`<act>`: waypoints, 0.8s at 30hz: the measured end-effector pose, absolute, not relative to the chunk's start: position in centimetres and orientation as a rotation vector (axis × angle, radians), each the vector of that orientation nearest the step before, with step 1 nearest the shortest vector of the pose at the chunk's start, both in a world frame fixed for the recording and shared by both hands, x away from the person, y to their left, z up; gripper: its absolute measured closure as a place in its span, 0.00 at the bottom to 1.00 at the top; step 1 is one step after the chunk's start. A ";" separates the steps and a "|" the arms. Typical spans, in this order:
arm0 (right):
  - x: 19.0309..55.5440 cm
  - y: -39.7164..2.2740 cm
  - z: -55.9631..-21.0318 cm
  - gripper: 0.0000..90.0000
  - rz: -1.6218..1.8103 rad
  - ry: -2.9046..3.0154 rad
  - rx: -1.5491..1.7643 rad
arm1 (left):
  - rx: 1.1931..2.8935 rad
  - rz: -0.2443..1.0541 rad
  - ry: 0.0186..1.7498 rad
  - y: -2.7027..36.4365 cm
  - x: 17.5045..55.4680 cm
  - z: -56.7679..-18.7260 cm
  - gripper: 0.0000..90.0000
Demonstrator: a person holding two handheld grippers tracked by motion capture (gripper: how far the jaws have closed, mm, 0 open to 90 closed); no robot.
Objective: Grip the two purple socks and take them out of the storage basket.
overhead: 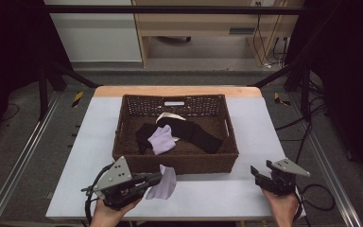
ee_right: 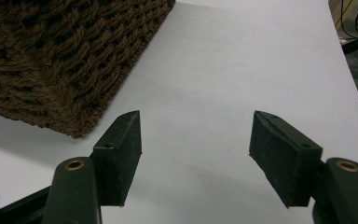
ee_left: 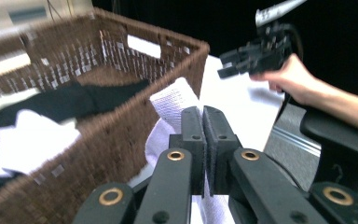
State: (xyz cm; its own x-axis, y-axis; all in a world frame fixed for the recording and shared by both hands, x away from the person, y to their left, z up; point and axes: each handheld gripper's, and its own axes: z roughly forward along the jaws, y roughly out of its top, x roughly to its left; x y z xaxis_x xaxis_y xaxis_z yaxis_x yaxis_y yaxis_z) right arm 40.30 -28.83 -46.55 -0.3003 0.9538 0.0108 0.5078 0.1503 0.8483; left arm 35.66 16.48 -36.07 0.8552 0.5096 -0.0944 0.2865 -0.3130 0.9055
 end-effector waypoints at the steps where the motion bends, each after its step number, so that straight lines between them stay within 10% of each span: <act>1: 40.3 -28.8 -46.6 0.38 1.052 1.885 1.389 | 1.936 0.231 0.607 16.3 35.8 -37.0 0.97; 24: 40.2 -28.7 -46.9 0.38 1.044 1.905 1.387 | 2.144 0.262 0.841 17.4 38.9 -44.3 0.95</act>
State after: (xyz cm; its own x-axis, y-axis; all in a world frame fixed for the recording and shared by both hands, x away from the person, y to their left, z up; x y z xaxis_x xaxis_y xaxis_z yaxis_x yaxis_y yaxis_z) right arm 40.24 -28.67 -46.89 -0.3110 0.9504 0.0069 0.5171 0.1631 0.8403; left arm 38.95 17.39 -44.28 0.7573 0.6467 -0.0908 0.4810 -0.4583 0.7474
